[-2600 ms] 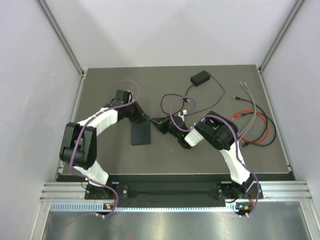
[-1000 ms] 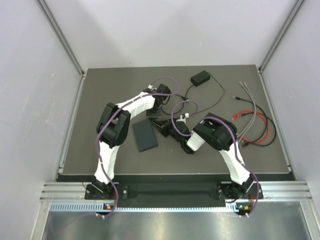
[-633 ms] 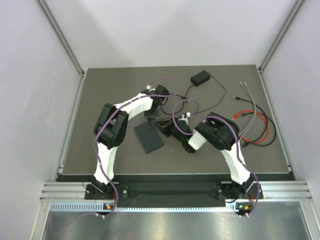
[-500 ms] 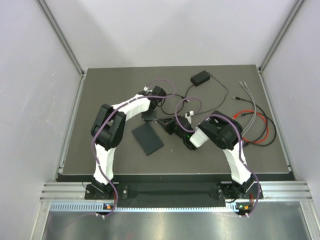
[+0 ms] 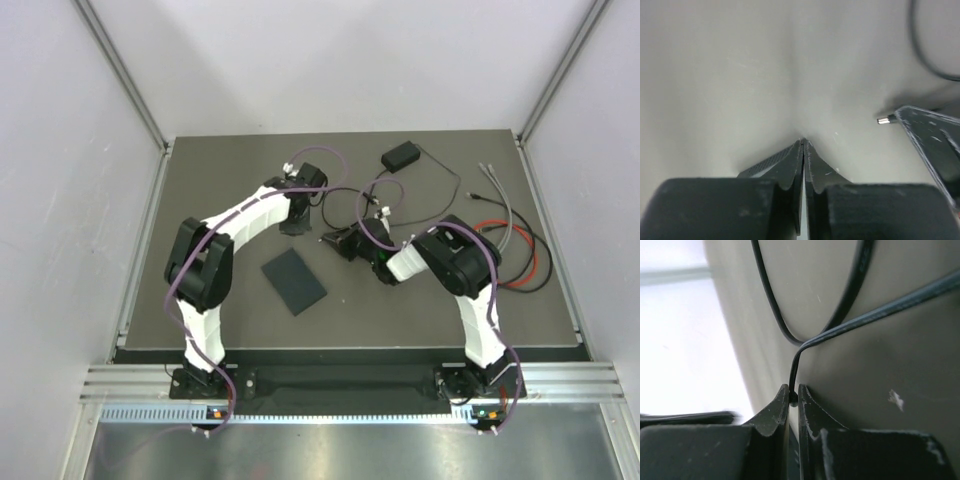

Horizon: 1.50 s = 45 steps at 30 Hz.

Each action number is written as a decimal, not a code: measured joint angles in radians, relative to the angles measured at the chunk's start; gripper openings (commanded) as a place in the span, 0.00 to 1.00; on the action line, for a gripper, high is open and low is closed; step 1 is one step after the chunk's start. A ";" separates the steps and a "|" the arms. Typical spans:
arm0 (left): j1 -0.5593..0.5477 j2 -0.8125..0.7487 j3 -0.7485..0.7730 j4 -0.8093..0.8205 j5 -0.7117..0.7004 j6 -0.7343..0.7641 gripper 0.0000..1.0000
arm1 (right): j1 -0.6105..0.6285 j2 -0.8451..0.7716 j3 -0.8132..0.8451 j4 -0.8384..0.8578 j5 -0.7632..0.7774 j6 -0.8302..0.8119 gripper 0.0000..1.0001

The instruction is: Pull the plug from the switch port

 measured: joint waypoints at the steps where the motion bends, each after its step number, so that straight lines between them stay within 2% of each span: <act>1: 0.000 -0.021 0.002 0.002 0.005 0.000 0.12 | -0.010 -0.015 0.000 -0.030 -0.018 -0.032 0.00; 5: 0.000 -0.171 -0.018 0.019 0.025 0.000 0.28 | -0.063 -0.076 0.053 -0.219 -0.126 -0.212 0.01; 10: 0.000 -0.426 -0.153 0.080 0.078 -0.018 0.29 | -0.135 -0.125 0.219 -0.483 -0.267 -0.470 0.06; 14: 0.000 -0.524 -0.233 0.121 0.150 -0.045 0.28 | -0.188 -0.126 0.399 -0.668 -0.407 -0.654 0.07; 17: 0.000 -0.563 -0.310 0.148 0.181 -0.071 0.28 | -0.209 -0.105 0.549 -0.769 -0.548 -0.726 0.07; 19: 0.000 -0.598 -0.359 0.153 0.180 -0.086 0.29 | -0.208 -0.087 0.620 -0.763 -0.647 -0.723 0.07; 25: 0.000 -0.803 -0.452 0.162 0.094 -0.134 0.32 | -0.141 -0.083 0.686 -0.649 -0.849 -0.556 0.04; 30: 0.000 -0.969 -0.503 0.199 0.027 -0.152 0.31 | -0.042 -0.079 0.797 -0.412 -0.925 -0.285 0.03; 38: 0.000 -0.998 -0.575 0.212 0.000 -0.188 0.32 | 0.050 -0.030 1.035 0.030 -0.935 0.160 0.02; 41: 0.000 -0.998 -0.590 0.212 0.001 -0.197 0.32 | 0.039 0.010 1.120 0.109 -0.935 0.256 0.02; 45: 0.000 -0.998 -0.590 0.216 0.008 -0.209 0.32 | -0.005 0.041 1.077 0.138 -0.945 0.286 0.03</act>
